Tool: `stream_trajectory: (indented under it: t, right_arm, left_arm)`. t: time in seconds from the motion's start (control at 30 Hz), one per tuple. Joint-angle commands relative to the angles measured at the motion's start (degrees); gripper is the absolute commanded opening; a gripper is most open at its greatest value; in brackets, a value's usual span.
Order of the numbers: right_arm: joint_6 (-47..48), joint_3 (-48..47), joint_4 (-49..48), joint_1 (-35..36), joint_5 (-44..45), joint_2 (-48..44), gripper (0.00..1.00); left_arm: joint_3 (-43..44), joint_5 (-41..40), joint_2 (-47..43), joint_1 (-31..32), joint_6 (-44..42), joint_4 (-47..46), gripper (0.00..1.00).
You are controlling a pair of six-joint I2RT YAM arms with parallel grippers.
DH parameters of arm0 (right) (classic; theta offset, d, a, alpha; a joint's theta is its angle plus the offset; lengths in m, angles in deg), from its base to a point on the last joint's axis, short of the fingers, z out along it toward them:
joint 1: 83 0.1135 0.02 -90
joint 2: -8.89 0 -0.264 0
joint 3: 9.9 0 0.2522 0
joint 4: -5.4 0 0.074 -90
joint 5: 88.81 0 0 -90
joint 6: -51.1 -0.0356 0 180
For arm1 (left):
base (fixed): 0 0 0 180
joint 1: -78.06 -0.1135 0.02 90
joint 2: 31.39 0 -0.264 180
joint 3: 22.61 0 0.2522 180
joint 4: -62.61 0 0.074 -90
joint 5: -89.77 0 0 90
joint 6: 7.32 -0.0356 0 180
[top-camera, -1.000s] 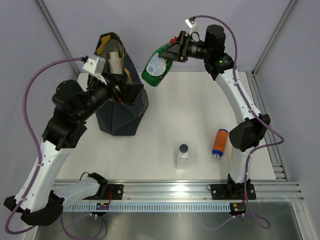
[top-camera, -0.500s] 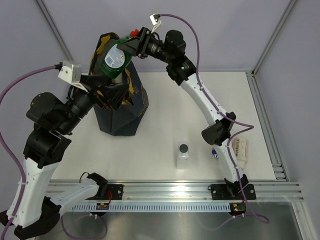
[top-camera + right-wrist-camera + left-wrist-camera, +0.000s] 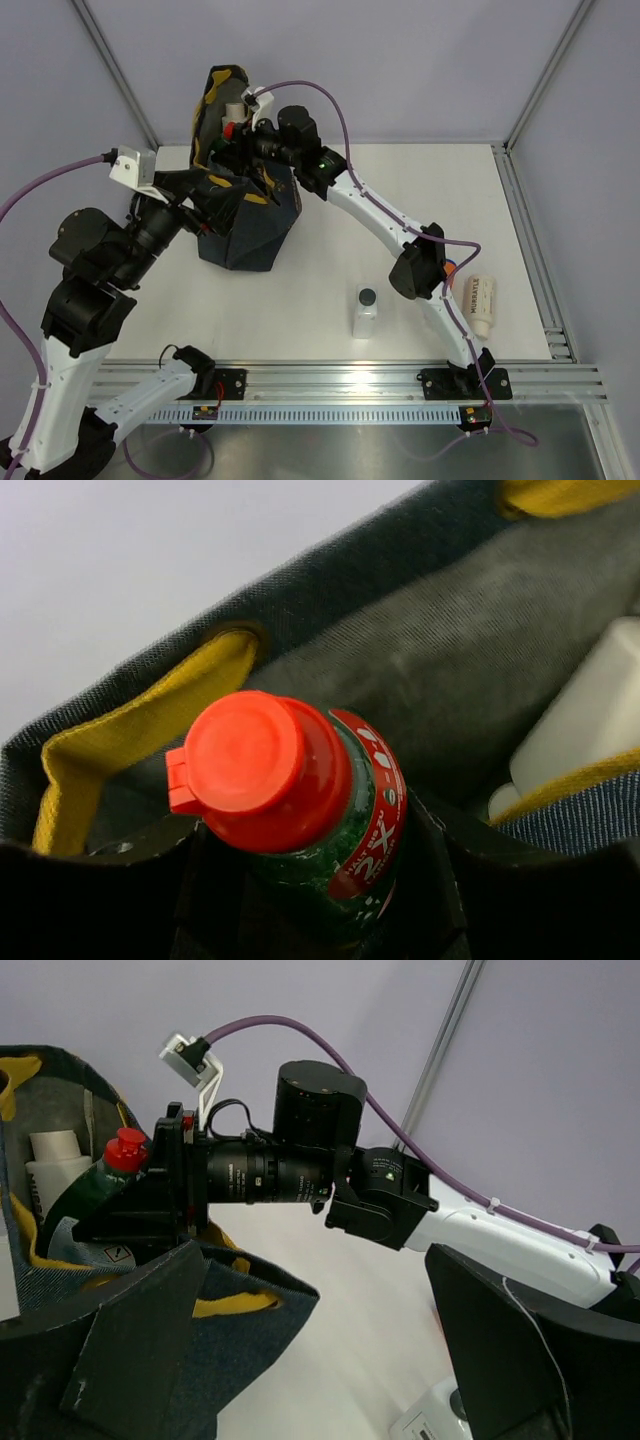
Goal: Place the personal care products into the canvas bag
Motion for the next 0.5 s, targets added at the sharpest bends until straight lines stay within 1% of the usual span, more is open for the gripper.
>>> stream_trajectory:
  t: [0.0,0.03,0.07,0.13,0.17,0.23,0.27,0.33,0.47]
  right_arm:
    - [9.41,-1.62,-5.38,0.78,0.22,-5.82,0.33]
    - [9.5,-2.15,-4.05,0.69,0.83,-5.04,0.44]
    - [10.11,-2.41,-3.34,0.78,1.01,-4.77,0.47]
    - [10.82,-2.42,-2.11,0.78,1.01,-4.24,0.57]
    - [11.26,-2.42,-1.76,0.78,0.92,-4.32,0.66]
    - [11.53,-2.85,-1.32,0.69,0.84,-4.5,0.76]
    - [11.44,-3.29,-1.14,0.78,0.66,-4.67,0.83]
    - [10.91,-5.22,-0.96,0.69,0.48,-4.85,0.87]
    - [7.84,-7.95,-1.84,0.69,-0.22,-6.08,0.9]
  left_arm:
    - [-0.78,-1.41,0.14,0.19,-1.37,-0.82,0.99]
    - [-0.87,-1.41,-0.03,0.19,-1.37,-0.82,0.99]
    - [-1.04,-1.41,-0.56,0.19,-1.37,-0.82,0.99]
    - [-1.83,-1.41,-1.17,0.19,-1.19,-0.99,0.99]
    - [-2.18,-1.41,-1.87,0.19,-1.11,-1.08,0.99]
    - [-3.06,-1.41,-2.58,0.19,-0.84,-0.99,0.99]
    - [-3.33,-1.41,-2.84,0.19,-0.84,-0.99,0.99]
    - [-3.77,-1.41,-3.46,0.19,-0.58,-0.91,0.99]
    - [-4.21,-1.41,-3.99,0.19,-0.14,-0.91,0.99]
